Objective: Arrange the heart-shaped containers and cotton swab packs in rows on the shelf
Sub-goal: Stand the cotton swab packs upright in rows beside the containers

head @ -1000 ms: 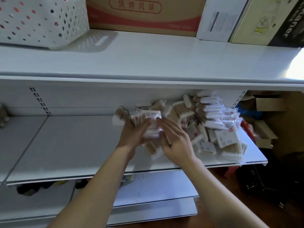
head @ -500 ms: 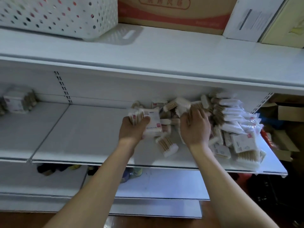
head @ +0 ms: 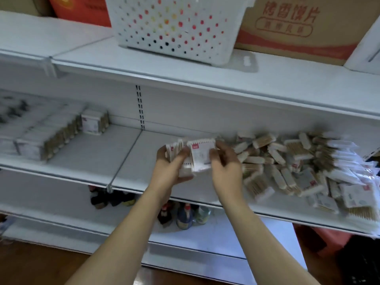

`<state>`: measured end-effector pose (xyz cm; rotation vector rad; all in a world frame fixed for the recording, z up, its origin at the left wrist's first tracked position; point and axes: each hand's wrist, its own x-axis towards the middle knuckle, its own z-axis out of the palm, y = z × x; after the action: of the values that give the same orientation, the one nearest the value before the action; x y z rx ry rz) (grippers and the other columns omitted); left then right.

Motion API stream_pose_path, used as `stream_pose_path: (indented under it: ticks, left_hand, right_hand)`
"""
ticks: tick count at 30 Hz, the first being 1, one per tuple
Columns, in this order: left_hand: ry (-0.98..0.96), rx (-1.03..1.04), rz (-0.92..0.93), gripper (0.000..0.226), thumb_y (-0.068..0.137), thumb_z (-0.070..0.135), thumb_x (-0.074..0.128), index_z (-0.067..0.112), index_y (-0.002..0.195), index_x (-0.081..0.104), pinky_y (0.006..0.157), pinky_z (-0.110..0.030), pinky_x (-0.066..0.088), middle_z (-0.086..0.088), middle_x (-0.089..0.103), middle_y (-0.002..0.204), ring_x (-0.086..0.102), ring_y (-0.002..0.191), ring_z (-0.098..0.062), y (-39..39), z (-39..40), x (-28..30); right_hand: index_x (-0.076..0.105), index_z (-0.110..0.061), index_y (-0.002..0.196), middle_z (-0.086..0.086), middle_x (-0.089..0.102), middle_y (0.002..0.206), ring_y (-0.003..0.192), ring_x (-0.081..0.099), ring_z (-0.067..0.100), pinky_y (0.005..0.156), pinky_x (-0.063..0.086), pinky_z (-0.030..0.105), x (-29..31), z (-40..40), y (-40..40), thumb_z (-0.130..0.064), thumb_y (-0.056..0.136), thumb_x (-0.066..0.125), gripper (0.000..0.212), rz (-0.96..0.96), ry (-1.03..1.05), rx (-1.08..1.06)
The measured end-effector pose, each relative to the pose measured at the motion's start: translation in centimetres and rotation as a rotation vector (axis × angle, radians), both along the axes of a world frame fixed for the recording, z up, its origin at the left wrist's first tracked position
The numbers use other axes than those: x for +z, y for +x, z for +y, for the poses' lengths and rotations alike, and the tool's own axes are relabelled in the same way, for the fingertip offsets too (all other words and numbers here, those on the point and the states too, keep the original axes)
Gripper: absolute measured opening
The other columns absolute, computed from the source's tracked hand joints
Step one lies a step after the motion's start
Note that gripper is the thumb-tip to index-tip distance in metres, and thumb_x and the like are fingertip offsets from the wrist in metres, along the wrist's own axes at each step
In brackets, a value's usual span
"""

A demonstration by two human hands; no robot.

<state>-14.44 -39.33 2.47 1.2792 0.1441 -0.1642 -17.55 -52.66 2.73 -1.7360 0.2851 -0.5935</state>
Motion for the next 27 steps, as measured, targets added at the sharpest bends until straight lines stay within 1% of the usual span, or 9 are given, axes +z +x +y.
stream_pose_path:
  ticks: [2,5,9,13,17,20,23,25,27]
  left_hand:
    - [0.008,0.003,-0.014,0.046,0.091,0.032,0.071,0.023,0.126,0.043,0.072,-0.045,0.063,0.006,0.061,0.117,0.065,0.104,-0.013,-0.2,4.2,0.5]
    - [0.018,0.026,0.005,0.043,0.090,0.032,0.072,0.026,0.124,0.046,0.073,-0.047,0.063,0.001,0.062,0.119,0.066,0.105,-0.018,0.2,11.4,0.9]
    - [0.031,0.069,-0.010,0.027,0.090,0.029,0.073,0.034,0.110,0.054,0.072,-0.046,0.063,0.001,0.068,0.113,0.069,0.101,-0.019,1.2,19.9,1.4]
    - [0.149,0.232,-0.076,0.043,0.089,0.031,0.074,0.031,0.121,0.046,0.065,-0.036,0.062,0.018,0.057,0.106,0.064,0.098,-0.012,2.8,25.8,2.0]
    - [0.232,0.341,-0.098,0.063,0.089,0.039,0.072,0.025,0.142,0.041,0.068,-0.034,0.063,0.007,0.051,0.129,0.060,0.109,-0.015,5.9,30.3,1.8]
    - [0.188,0.327,-0.098,0.069,0.091,0.039,0.069,0.027,0.149,0.033,0.071,-0.036,0.063,0.005,0.041,0.137,0.056,0.108,-0.008,8.6,32.8,1.7]
    - [0.156,0.338,-0.082,0.068,0.091,0.039,0.069,0.029,0.148,0.033,0.071,-0.038,0.062,0.004,0.043,0.137,0.056,0.113,-0.018,11.3,34.6,1.7]
    - [0.142,0.351,-0.062,0.063,0.092,0.035,0.069,0.029,0.145,0.036,0.075,-0.044,0.063,0.000,0.052,0.137,0.063,0.110,-0.022,12.9,35.7,1.8]
    - [0.109,0.355,-0.060,0.056,0.092,0.031,0.069,0.027,0.139,0.039,0.069,-0.042,0.063,-0.004,0.059,0.129,0.068,0.102,-0.023,14.3,36.6,1.9]
  right_hand:
    - [0.055,-0.025,0.125,-0.010,0.068,0.086,0.078,0.062,-0.007,0.071,0.047,0.013,0.1,3.9,0.2,-0.016,0.096,0.061,0.031,0.014,0.036,0.048]
    - [0.046,-0.028,0.140,-0.005,0.070,0.088,0.083,0.067,0.008,0.074,0.053,0.022,0.3,10.0,0.8,-0.010,0.097,0.058,0.049,0.055,0.081,0.239]
    - [0.057,-0.023,0.134,-0.006,0.070,0.094,0.076,0.064,-0.001,0.073,0.051,0.017,1.6,17.0,2.6,0.005,0.090,0.060,0.052,0.105,0.067,0.438]
    - [0.064,-0.036,0.119,0.002,0.073,0.090,0.078,0.065,0.011,0.075,0.054,0.030,1.5,22.0,5.5,-0.006,0.087,0.066,0.044,0.062,0.077,0.338]
    - [0.061,-0.035,0.117,-0.006,0.070,0.088,0.077,0.066,0.012,0.063,0.051,0.021,0.3,25.0,10.1,-0.012,0.087,0.066,0.039,0.053,0.096,0.135]
    - [0.055,-0.036,0.119,-0.009,0.066,0.087,0.075,0.063,0.008,0.060,0.043,0.014,-1.6,26.6,13.9,-0.016,0.090,0.063,0.036,0.097,-0.138,0.116]
    - [0.057,-0.029,0.125,-0.004,0.064,0.092,0.080,0.064,0.015,0.071,0.046,0.024,-4.2,28.6,17.7,-0.016,0.093,0.062,0.035,0.073,-0.325,0.167]
    - [0.059,-0.025,0.127,0.001,0.064,0.102,0.084,0.064,0.018,0.077,0.053,0.033,-6.0,30.0,19.8,-0.014,0.093,0.062,0.036,0.024,-0.405,0.187]
    - [0.059,-0.022,0.128,0.005,0.060,0.115,0.091,0.064,0.021,0.083,0.056,0.038,-7.2,31.4,21.4,-0.010,0.093,0.061,0.037,-0.010,-0.457,0.193]
